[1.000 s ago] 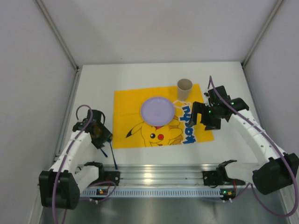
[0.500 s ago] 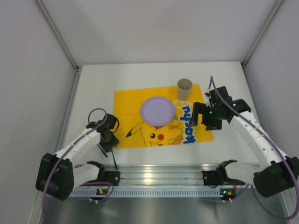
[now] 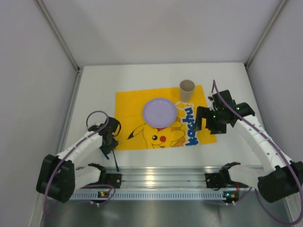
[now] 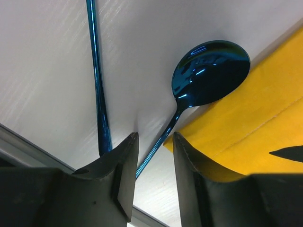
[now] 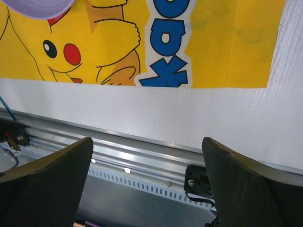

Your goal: Set the dinner table for one person

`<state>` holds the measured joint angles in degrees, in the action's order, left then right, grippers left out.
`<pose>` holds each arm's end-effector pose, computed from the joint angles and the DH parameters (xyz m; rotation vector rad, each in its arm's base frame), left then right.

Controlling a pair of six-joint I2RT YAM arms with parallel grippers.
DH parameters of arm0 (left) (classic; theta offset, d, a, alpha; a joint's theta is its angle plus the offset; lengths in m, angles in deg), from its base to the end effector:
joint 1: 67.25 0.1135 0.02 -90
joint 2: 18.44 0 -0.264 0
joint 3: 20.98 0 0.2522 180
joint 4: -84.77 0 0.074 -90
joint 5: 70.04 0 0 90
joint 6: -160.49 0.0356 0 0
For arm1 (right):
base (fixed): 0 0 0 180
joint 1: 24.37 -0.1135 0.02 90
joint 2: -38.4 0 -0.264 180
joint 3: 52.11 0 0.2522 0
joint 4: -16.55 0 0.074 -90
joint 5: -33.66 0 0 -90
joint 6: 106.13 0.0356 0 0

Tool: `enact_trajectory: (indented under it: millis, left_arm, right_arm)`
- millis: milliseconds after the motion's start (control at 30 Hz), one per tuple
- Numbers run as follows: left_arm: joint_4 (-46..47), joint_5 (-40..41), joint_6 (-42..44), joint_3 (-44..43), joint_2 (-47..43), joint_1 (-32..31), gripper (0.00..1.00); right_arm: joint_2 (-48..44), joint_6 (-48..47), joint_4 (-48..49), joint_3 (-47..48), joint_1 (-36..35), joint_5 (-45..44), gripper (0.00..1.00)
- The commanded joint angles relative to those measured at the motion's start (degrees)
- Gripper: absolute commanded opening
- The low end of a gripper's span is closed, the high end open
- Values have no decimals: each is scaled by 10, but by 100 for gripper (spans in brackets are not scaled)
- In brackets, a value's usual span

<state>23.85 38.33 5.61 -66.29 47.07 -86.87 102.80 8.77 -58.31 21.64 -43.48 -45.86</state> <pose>0.1581 -0.0445 0.1602 -1.1124 2.5767 0.1894 0.1868 0.0716 0.2934 0.0850 2.7759 0.4619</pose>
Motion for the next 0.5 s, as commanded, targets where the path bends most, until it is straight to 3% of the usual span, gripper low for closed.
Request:
enact_trajectory:
  millis: [0, 467]
  left_arm:
    - [38, 11, -24, 21, 14, 0, 38]
    - [46, 45, -12, 15, 48, 15, 0]
  right_arm:
    - [0, -15, -9, 8, -7, -9, 100]
    - [13, -22, -17, 15, -7, -26, 100]
